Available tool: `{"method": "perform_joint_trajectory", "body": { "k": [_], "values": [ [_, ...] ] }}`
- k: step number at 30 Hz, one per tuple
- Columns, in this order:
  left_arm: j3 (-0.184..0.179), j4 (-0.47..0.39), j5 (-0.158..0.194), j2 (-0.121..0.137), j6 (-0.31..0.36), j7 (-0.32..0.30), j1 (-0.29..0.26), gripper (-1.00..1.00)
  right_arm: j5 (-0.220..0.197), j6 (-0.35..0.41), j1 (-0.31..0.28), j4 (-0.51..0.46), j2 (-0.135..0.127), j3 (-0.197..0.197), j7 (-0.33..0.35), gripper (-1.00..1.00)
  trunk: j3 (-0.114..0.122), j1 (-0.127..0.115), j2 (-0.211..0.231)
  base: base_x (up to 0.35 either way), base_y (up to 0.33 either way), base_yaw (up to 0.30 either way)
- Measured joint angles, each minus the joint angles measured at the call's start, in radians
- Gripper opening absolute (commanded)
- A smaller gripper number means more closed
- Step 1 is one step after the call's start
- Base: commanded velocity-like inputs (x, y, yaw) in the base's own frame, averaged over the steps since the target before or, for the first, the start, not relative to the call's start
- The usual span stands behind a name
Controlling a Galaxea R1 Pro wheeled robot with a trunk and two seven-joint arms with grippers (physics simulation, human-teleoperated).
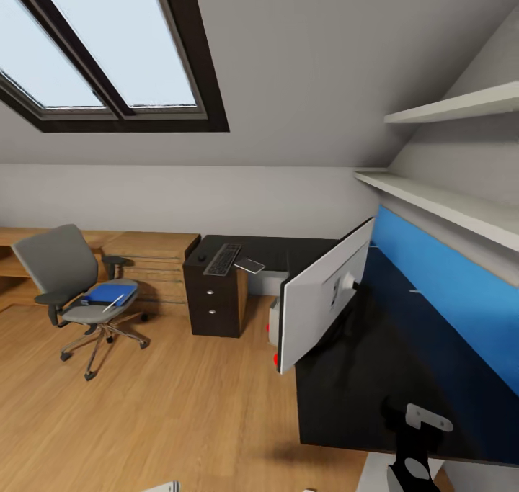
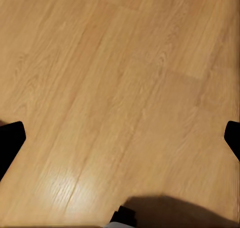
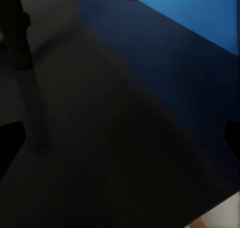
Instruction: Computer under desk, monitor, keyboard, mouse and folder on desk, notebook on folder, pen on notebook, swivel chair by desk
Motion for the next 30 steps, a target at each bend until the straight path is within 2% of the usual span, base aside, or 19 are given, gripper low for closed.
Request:
{"method": "perform_joint_trajectory", "body": {
  "k": [7, 17, 21, 25, 28, 29, 30],
  "values": [
    [0.001, 0.0, 0.002, 0.001, -0.002, 0.0, 0.0, 1.0, 0.001, 0.0, 0.0, 0.016, -0.001, 0.001, 0.001, 1.0, 0.0, 0.0, 0.0, 0.0, -0.134, 0.0],
    [0.002, 0.0, 0.004, 0.002, -0.003, 0.0, 0.0, 1.0, 0.016, -0.012, -0.001, 0.069, -0.007, 0.016, 0.002, 1.0, 0.0, 0.0, 0.0, 0.0, -0.016, 0.0],
    [0.003, 0.0, 0.004, 0.004, -0.004, 0.0, 0.0, 1.0, 0.016, -0.025, -0.01, 0.088, -0.017, 0.021, 0.016, 1.0, 0.0, 0.0, 0.0, 0.0, -0.002, 0.0],
    [0.003, 0.0, 0.005, 0.007, -0.004, 0.0, 0.0, 1.0, 0.018, -0.025, -0.072, 0.128, -0.029, 0.023, 0.075, 1.0, 0.0, 0.0, 0.0, 0.0, 0.0, 0.0],
    [0.003, 0.0, 0.004, 0.009, -0.005, 0.0, 0.0, 1.0, 0.018, -0.01, -0.176, 0.203, -0.042, 0.024, 0.119, 1.0, 0.0, 0.0, 0.0, 0.0, 0.0, 0.0],
    [0.003, 0.0, 0.004, 0.009, -0.005, 0.0, 0.0, 1.0, 0.018, 0.005, -0.234, 0.26, -0.055, 0.024, 0.135, 1.0, 0.0, 0.0, 0.0, 0.0, 0.0, 0.0],
    [0.003, 0.0, 0.004, 0.009, -0.005, 0.0, 0.0, 1.0, 0.018, 0.014, -0.266, 0.292, -0.062, 0.023, 0.143, 1.0, 0.0, 0.0, 0.0, 0.0, 0.0, 0.0]
  ]
}}
